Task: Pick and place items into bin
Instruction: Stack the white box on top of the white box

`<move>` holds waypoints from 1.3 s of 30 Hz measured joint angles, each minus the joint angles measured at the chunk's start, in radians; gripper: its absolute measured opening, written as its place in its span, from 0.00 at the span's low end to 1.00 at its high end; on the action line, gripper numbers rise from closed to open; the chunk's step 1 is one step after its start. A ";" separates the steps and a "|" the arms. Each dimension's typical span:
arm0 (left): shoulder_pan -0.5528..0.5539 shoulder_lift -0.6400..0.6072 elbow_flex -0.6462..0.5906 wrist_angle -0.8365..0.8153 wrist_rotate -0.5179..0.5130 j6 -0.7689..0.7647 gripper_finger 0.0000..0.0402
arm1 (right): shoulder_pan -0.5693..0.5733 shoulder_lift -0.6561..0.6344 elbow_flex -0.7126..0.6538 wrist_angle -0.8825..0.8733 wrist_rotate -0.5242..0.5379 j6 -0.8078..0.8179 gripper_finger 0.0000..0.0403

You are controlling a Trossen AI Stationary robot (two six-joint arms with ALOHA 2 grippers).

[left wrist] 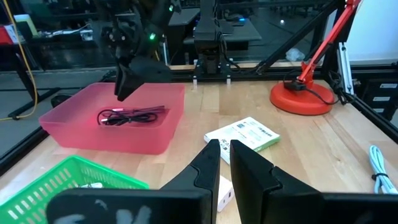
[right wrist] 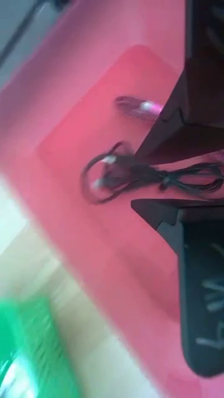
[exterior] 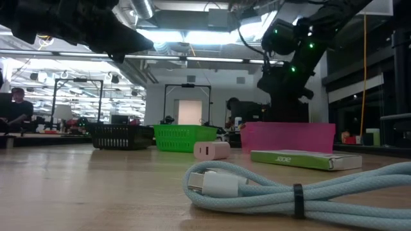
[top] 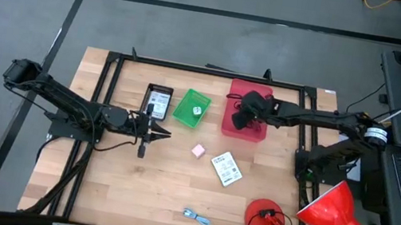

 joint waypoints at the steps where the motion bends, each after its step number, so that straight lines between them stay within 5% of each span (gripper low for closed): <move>1: 0.000 0.000 0.000 0.000 -0.001 0.008 0.08 | 0.010 -0.001 0.012 0.008 0.000 -0.019 0.19; 10: 0.000 0.000 0.000 -0.005 -0.002 0.035 0.08 | 0.151 -0.001 0.091 0.173 -0.011 -0.225 0.19; 20: 0.000 0.000 0.000 -0.006 -0.011 0.052 0.08 | 0.320 -0.001 0.092 0.407 -0.210 -0.370 0.19; 33: 0.000 0.000 0.000 0.031 -0.075 0.100 0.08 | 0.461 -0.001 0.092 0.421 -0.210 -0.301 0.19; 39: 0.000 0.000 0.000 0.122 -0.075 0.181 0.08 | 0.556 -0.001 0.092 0.370 -0.209 -0.200 0.11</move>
